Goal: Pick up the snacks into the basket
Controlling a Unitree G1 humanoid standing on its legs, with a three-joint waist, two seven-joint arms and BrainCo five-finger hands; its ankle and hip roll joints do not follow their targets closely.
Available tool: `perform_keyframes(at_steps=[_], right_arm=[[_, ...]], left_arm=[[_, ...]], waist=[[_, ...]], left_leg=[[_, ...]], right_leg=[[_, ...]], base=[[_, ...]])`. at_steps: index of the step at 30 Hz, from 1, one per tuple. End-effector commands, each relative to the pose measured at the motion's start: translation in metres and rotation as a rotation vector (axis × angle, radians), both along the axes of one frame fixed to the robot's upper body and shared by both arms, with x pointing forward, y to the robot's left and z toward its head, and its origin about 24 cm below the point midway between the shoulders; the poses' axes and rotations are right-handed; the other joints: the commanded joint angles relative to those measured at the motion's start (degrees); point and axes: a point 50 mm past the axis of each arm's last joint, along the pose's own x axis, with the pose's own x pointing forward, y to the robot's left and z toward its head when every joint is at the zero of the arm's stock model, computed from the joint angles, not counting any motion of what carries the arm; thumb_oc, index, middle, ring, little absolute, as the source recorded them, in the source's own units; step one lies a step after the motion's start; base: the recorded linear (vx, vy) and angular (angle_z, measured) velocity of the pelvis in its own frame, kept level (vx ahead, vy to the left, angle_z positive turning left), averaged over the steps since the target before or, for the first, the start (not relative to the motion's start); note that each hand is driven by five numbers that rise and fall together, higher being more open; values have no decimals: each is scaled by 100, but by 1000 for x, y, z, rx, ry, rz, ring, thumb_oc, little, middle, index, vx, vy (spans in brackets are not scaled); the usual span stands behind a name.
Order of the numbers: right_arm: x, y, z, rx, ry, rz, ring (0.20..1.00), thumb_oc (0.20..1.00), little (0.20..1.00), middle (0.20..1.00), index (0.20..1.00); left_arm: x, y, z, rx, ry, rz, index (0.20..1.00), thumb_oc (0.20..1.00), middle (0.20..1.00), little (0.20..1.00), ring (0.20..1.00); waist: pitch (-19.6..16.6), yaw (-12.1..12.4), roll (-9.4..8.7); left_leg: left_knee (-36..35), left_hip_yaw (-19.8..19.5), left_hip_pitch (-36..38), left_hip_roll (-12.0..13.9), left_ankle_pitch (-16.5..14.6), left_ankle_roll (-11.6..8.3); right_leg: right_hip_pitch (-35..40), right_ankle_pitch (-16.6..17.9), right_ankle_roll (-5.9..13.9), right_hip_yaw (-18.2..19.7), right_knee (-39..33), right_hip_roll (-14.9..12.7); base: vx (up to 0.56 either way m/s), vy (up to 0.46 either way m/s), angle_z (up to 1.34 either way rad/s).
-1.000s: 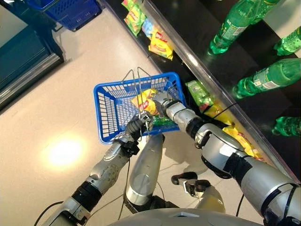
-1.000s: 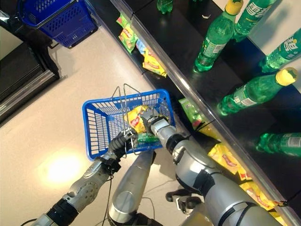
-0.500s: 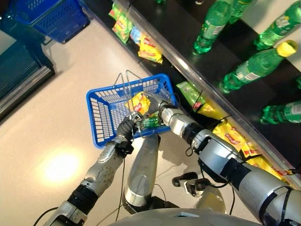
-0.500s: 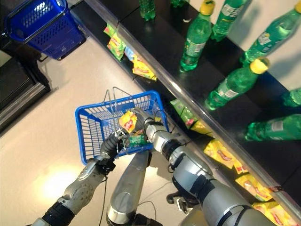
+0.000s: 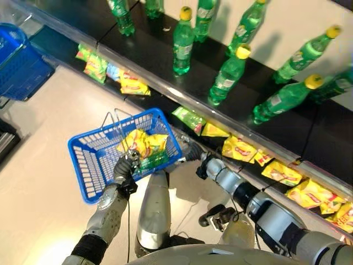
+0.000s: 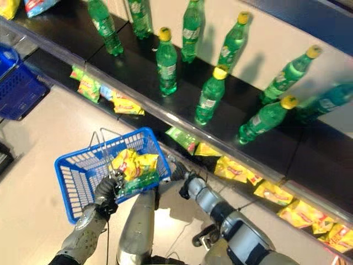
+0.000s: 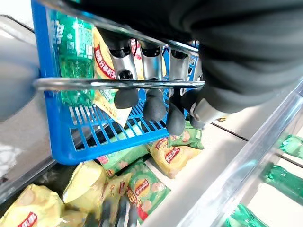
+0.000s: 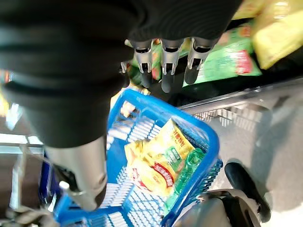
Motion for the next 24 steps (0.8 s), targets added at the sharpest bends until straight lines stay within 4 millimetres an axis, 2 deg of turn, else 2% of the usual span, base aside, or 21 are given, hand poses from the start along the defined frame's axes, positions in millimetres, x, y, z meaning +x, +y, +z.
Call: perform_keyframes(at_steps=[1, 2, 3, 6, 7, 10, 11, 13, 14, 15, 16, 19, 22, 24], right_arm=[[1, -12, -1, 103, 25, -57, 1000, 1000, 1000, 1000, 1000], [-9, -28, -18, 84, 87, -110, 1000, 1000, 1000, 1000, 1000], [-9, -28, -18, 84, 87, -110, 1000, 1000, 1000, 1000, 1000], [-33, -60, -52, 37, 236, -223, 1000, 1000, 1000, 1000, 1000], [-33, -60, -52, 37, 236, -222, 1000, 1000, 1000, 1000, 1000], [-52, -80, -73, -22, 334, -284, 1000, 1000, 1000, 1000, 1000], [-65, -92, -85, -58, 392, -330, 1000, 1000, 1000, 1000, 1000], [-71, -100, -89, -71, 415, -363, 1000, 1000, 1000, 1000, 1000], [-83, -111, -98, -62, 469, -432, 1000, 1000, 1000, 1000, 1000], [-83, -112, -98, -62, 469, -432, 1000, 1000, 1000, 1000, 1000], [-96, -120, -105, -59, 518, -487, 1000, 1000, 1000, 1000, 1000], [-106, -127, -110, -39, 548, -556, 1000, 1000, 1000, 1000, 1000], [-122, -139, -117, 84, 605, -758, 1000, 1000, 1000, 1000, 1000], [-130, -140, -121, 150, 635, -842, 1000, 1000, 1000, 1000, 1000]], left_arm=[[21, -15, 36, 39, -265, -67, 200, 200, 200, 200, 200], [17, -10, 20, 66, -194, -50, 200, 200, 200, 200, 200], [17, -10, 20, 66, -194, -50, 200, 200, 200, 200, 200], [7, -1, -12, 89, -50, -1, 200, 200, 200, 200, 200], [7, -1, -12, 89, -50, -1, 200, 200, 200, 200, 200], [-7, 2, -33, 95, 48, 18, 200, 200, 200, 200, 200], [-19, 1, -46, 88, 114, 31, 200, 200, 200, 200, 200], [-23, 2, -52, 87, 141, 39, 200, 200, 200, 200, 200], [-35, 2, -65, 85, 215, 56, 200, 200, 200, 200, 200], [-35, 2, -65, 85, 215, 55, 200, 200, 200, 200, 200], [-43, 0, -74, 80, 273, 52, 200, 200, 200, 200, 200], [-50, 0, -81, 80, 313, 57, 200, 200, 200, 200, 200], [-63, -2, -94, 69, 398, 85, 200, 200, 200, 200, 200], [-68, -4, -98, 44, 425, 109, 200, 200, 200, 200, 200]], waist=[[-518, -93, 155], [-681, -244, 115], [-680, -246, 119], [-1045, -501, 53], [-1043, -498, 55], [-1349, -643, 26], [-1519, -700, 30], [-1577, -729, 31], [-1721, -820, 27], [-1722, -814, 28], [-1818, -888, 38], [-1933, -969, 57], [-2102, -1107, 81], [-2195, -1157, 93]], left_leg=[[-459, 77, 383, -159, -28, 178], [-822, 142, 606, -165, 112, 130], [-847, 143, 622, -168, 126, 128], [-1615, 349, 1093, -154, 425, 40], [-1639, 355, 1111, -155, 437, 39], [-2220, 605, 1495, -215, 624, -22], [-2543, 734, 1704, -251, 732, -46], [-2653, 786, 1789, -277, 754, -50], [-2872, 901, 1954, -303, 809, -56], [-2886, 909, 1964, -304, 816, -56], [-3051, 985, 2081, -337, 864, -62], [-3244, 1048, 2179, -349, 940, -86], [-3369, 1162, 2256, -349, 940, -124], [-3400, 1238, 2312, -320, 908, -153]], right_leg=[[-72, 1418, 477, 135, -594, -80], [90, 1534, 510, 106, -905, 5], [102, 1543, 510, 100, -923, 10], [411, 1789, 559, 169, -1622, 231], [419, 1798, 558, 171, -1637, 237], [603, 1979, 593, 281, -2240, 428], [699, 2092, 622, 315, -2542, 512], [741, 2132, 627, 348, -2655, 537], [803, 2231, 650, 442, -2863, 587], [804, 2238, 650, 448, -2871, 591], [860, 2278, 657, 540, -3062, 665], [892, 2344, 656, 627, -3253, 730], [914, 2417, 656, 793, -3592, 849], [928, 2397, 646, 912, -3761, 923]], base=[[115, 39, -46], [94, 17, -30], [95, 5, -27], [101, 2, -20], [102, 8, -32], [111, 11, -46], [98, 2, -34], [91, 3, -40], [92, 3, -43], [125, 2, -47], [56, -1, -33], [74, -8, -38], [83, -12, -24], [76, -13, -22]])
